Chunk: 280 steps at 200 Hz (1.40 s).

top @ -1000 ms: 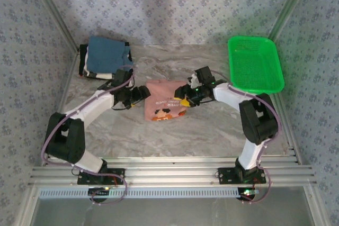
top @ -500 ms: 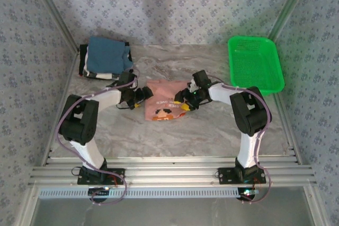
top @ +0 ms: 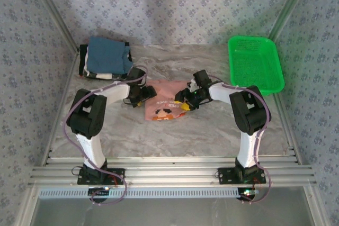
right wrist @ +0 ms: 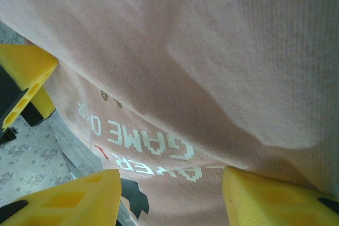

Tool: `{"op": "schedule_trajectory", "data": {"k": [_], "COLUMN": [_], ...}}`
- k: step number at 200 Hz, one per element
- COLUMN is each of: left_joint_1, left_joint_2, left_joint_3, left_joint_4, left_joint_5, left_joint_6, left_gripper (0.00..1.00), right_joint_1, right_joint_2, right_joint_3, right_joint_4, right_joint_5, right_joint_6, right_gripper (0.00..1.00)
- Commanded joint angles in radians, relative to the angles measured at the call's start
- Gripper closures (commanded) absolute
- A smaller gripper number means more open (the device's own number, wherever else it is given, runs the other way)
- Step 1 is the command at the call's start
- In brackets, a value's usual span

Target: Fold and stack the t-shirts

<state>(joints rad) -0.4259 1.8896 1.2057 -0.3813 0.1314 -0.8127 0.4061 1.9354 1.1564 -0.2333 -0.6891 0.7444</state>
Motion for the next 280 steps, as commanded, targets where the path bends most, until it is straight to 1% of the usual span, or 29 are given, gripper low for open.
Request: {"op": "schedule_trajectory", "data": {"k": [1,20,43,62,79,99,119,129,145,167,180,189,191,193,195,198,211,239,280], "left_joint_1": [-0.080,-0.095,-0.106,-0.123,-0.140,-0.155,-0.158,-0.154,-0.149,-0.136,-0.130,-0.125,-0.123,-0.121,-0.118,-0.116,-0.103,-0.076,-0.045], "left_joint_2": [0.114,0.140,0.163,0.195,0.237,0.277,0.285,0.271,0.229,0.161,0.118,0.087,0.081,0.074,0.069,0.061,0.033,-0.001,0.019], "left_joint_3": [0.065,0.086,0.103,0.149,0.207,0.262,0.277,0.276,0.278,0.314,0.340,0.357,0.361,0.364,0.370,0.377,0.410,0.486,0.616], "left_joint_4": [0.256,0.262,0.294,0.291,0.238,0.171,0.101,0.068,0.020,-0.075,-0.131,-0.164,-0.172,-0.178,-0.187,-0.200,-0.248,-0.327,-0.406], "left_joint_5": [0.106,0.118,0.136,0.160,0.173,0.182,0.154,0.135,0.095,0.021,-0.029,-0.062,-0.068,-0.075,-0.081,-0.088,-0.119,-0.146,-0.152], "left_joint_6": [0.011,0.004,-0.013,-0.013,0.004,0.027,0.053,0.070,0.107,0.192,0.255,0.300,0.311,0.320,0.329,0.343,0.399,0.515,0.631], "left_gripper": [0.18,0.21,0.26,0.35,0.41,0.57,0.71,0.78,0.86,1.00,1.00,1.00,1.00,1.00,1.00,1.00,1.00,1.00,1.00], "right_joint_1": [-0.001,-0.003,-0.001,-0.001,-0.002,0.000,-0.001,-0.001,-0.006,-0.022,-0.031,-0.037,-0.039,-0.040,-0.041,-0.043,-0.048,-0.061,-0.082], "right_joint_2": [0.028,0.011,-0.012,-0.020,-0.019,-0.022,-0.028,-0.037,-0.058,-0.108,-0.158,-0.198,-0.208,-0.217,-0.224,-0.238,-0.289,-0.383,-0.470], "right_joint_3": [-0.011,-0.017,-0.023,-0.025,-0.023,-0.023,-0.026,-0.024,-0.023,-0.023,-0.022,-0.021,-0.022,-0.021,-0.021,-0.021,-0.017,-0.024,-0.063], "right_joint_4": [-0.019,-0.021,-0.012,-0.009,-0.009,-0.012,-0.020,-0.026,-0.037,-0.055,-0.063,-0.069,-0.070,-0.069,-0.069,-0.071,-0.087,-0.109,-0.133], "right_joint_5": [0.025,0.014,-0.004,-0.013,-0.022,-0.028,-0.036,-0.041,-0.046,-0.062,-0.069,-0.072,-0.073,-0.075,-0.078,-0.082,-0.095,-0.115,-0.110], "right_joint_6": [-0.032,-0.041,-0.043,-0.046,-0.050,-0.054,-0.061,-0.067,-0.084,-0.100,-0.106,-0.123,-0.137,-0.142,-0.146,-0.148,-0.165,-0.184,-0.182], "right_gripper": [0.44,0.44,0.44,0.44,0.44,0.45,0.45,0.45,0.44,0.39,0.33,0.26,0.23,0.10,0.04,0.00,0.00,0.00,0.00]}}
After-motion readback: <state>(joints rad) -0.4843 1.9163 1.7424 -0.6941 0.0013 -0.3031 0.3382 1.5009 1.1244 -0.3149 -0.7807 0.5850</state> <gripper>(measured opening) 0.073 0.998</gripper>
